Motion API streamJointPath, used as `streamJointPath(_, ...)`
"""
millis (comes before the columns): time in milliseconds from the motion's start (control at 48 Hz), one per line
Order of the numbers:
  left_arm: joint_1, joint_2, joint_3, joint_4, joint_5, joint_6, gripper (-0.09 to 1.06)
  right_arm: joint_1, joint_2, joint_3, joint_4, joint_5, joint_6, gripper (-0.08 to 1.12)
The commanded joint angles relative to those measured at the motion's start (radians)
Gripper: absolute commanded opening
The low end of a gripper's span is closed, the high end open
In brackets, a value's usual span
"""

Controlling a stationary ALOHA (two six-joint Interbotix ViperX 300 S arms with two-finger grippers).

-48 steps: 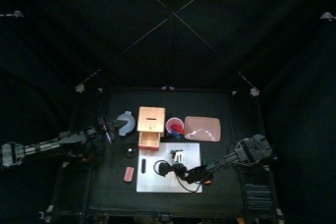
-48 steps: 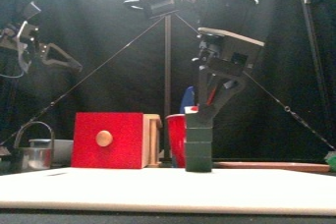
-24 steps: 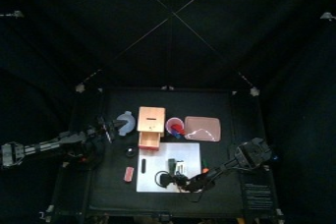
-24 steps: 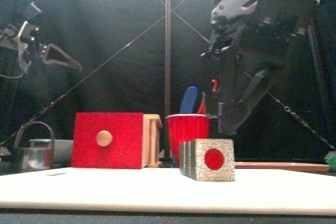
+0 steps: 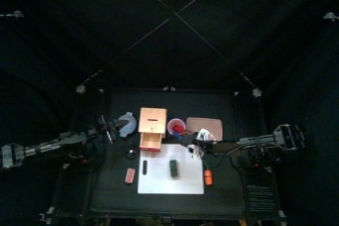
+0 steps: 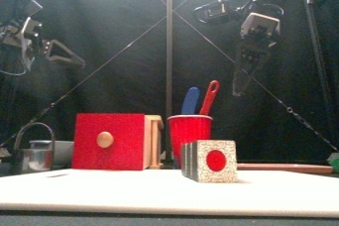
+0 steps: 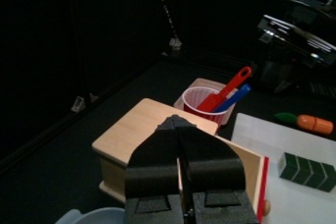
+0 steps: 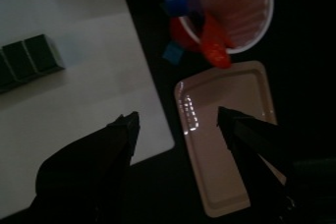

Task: Place sushi on board then cut the sushi with the knife then place the pieces on the plate
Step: Pick knife at handle with right hand

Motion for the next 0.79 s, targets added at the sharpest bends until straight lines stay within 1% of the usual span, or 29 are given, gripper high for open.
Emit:
streamJointPath(21,0.023,0.005,-0.031,-0.002,-0.014,-0.002,0.04,-0.058,0.002,-0.071,0.054,-0.002,-0.150,0.95)
streamJointPath(104,0.034,0.006,-0.028,-0.002,-0.014,-0.003,0.04,-0.077,0.028,-0.098,0.067,-0.005,-0.239,0.95)
streamJointPath(250,0.040,0.006,-0.025,-0.014,-0.014,-0.002,0.04,-0.054,0.101,-0.147,0.081,0.002,-0.311,0.95)
streamJointPath(312,0.043,0.006,-0.020,-0.017,-0.014,-0.003,0.04,-0.037,0.130,-0.152,0.067,0.002,-0.311,0.95)
streamJointPath(417,0.048,0.006,-0.012,-0.032,-0.014,-0.002,0.04,-0.028,0.160,-0.158,0.048,0.002,-0.314,0.94)
streamJointPath(479,0.048,0.006,-0.011,-0.034,-0.012,-0.002,0.04,-0.028,0.167,-0.164,0.028,0.002,-0.311,0.92)
streamJointPath(562,0.048,0.006,-0.008,-0.035,-0.014,-0.002,0.04,-0.023,0.173,-0.167,0.005,0.002,-0.310,0.83)
streamJointPath(708,0.048,0.006,-0.002,-0.035,-0.012,-0.003,0.04,-0.023,0.190,-0.169,-0.021,0.002,-0.310,0.54)
streamJointPath(792,0.049,0.006,0.002,-0.037,-0.014,-0.003,0.04,-0.021,0.190,-0.175,-0.032,-0.002,-0.308,0.46)
